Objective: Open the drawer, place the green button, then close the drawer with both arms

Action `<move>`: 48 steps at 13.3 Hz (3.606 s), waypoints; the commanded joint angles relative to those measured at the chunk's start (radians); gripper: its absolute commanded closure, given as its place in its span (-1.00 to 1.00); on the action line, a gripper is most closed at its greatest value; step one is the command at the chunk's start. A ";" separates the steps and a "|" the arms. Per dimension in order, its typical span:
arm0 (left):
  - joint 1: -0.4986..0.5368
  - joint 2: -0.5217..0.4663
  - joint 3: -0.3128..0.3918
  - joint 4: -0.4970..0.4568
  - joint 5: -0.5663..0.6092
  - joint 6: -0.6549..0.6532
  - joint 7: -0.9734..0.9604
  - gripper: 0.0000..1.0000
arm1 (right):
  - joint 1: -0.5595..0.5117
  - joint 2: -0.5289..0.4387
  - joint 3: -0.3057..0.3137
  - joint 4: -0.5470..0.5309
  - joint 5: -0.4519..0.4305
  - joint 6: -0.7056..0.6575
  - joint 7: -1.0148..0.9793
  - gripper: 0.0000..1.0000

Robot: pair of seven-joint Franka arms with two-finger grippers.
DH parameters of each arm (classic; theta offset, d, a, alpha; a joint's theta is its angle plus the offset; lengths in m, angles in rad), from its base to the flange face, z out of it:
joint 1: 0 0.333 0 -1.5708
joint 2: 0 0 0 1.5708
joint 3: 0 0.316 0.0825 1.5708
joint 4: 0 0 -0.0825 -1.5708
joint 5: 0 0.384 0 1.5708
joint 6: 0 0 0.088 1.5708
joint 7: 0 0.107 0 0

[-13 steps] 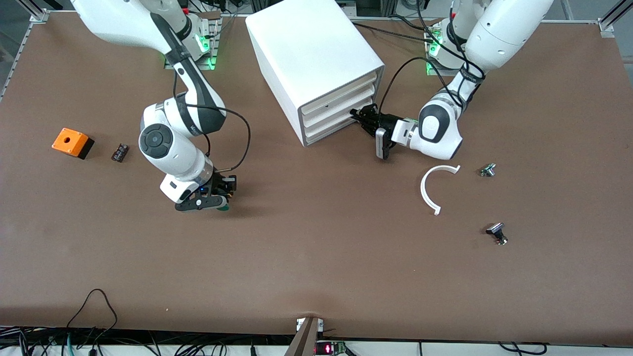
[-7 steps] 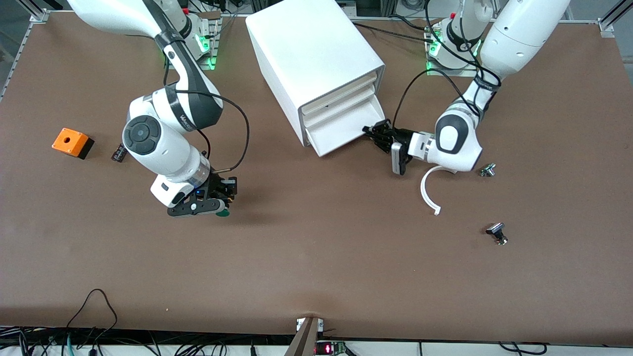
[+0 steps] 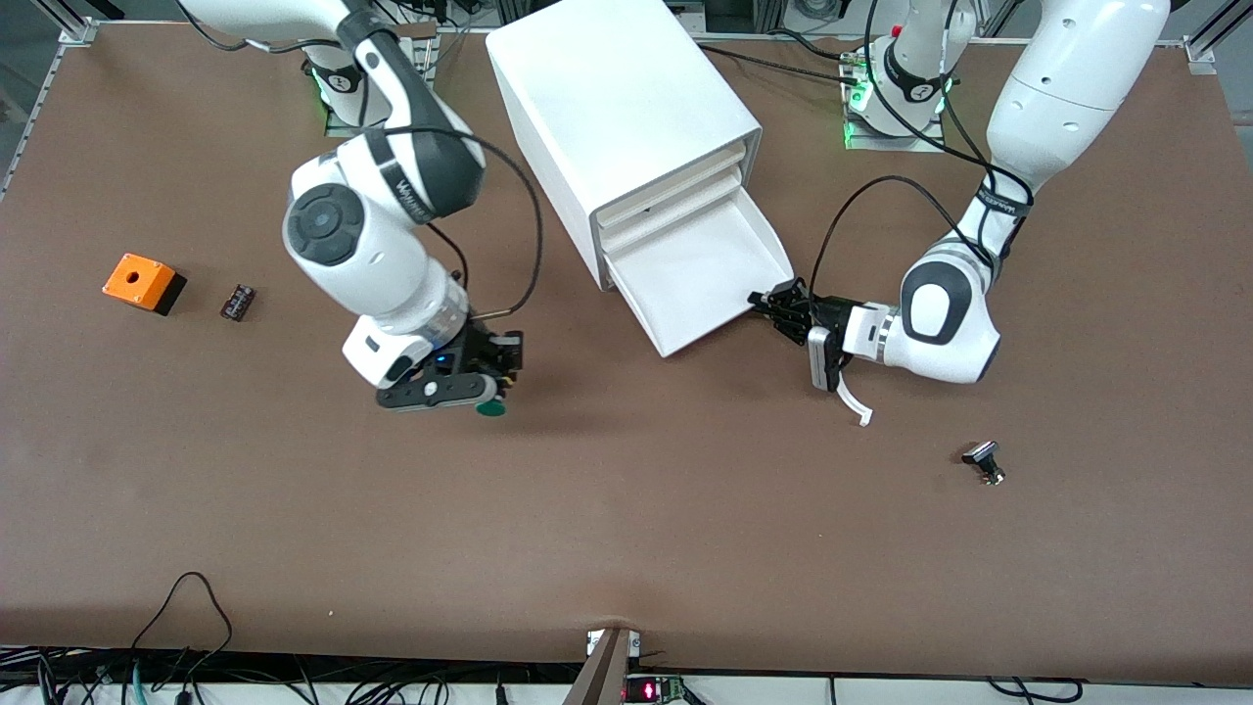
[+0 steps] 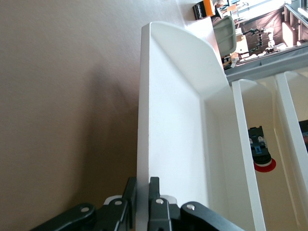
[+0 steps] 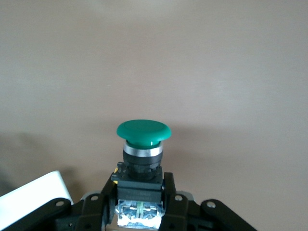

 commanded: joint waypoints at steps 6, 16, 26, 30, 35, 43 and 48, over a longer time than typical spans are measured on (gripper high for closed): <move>0.017 0.008 -0.003 0.073 0.140 -0.023 -0.042 -1.00 | 0.228 0.091 -0.009 0.082 -0.146 0.086 0.346 1.00; 0.006 -0.014 0.003 0.428 0.493 -0.332 -0.573 -1.00 | 0.465 0.204 -0.011 0.082 -0.332 0.131 0.740 1.00; -0.074 0.009 0.008 0.676 0.920 -0.497 -1.062 -1.00 | 0.492 0.258 -0.012 0.111 -0.332 0.163 0.758 -0.28; -0.051 0.054 0.061 0.682 0.940 -0.400 -1.054 -1.00 | 0.482 0.243 -0.031 0.168 -0.329 0.123 0.746 -0.98; -0.129 0.046 0.055 0.685 1.096 -0.401 -1.178 -0.99 | 0.387 0.186 -0.091 0.271 -0.291 -0.084 0.573 -0.98; -0.144 0.008 0.028 0.564 0.846 -0.316 -1.707 -0.90 | 0.123 0.034 -0.103 0.165 -0.183 -0.216 0.098 -0.98; -0.275 -0.151 0.006 0.238 0.989 0.058 -1.977 -0.85 | -0.070 -0.134 -0.103 -0.021 -0.125 -0.222 -0.075 -0.98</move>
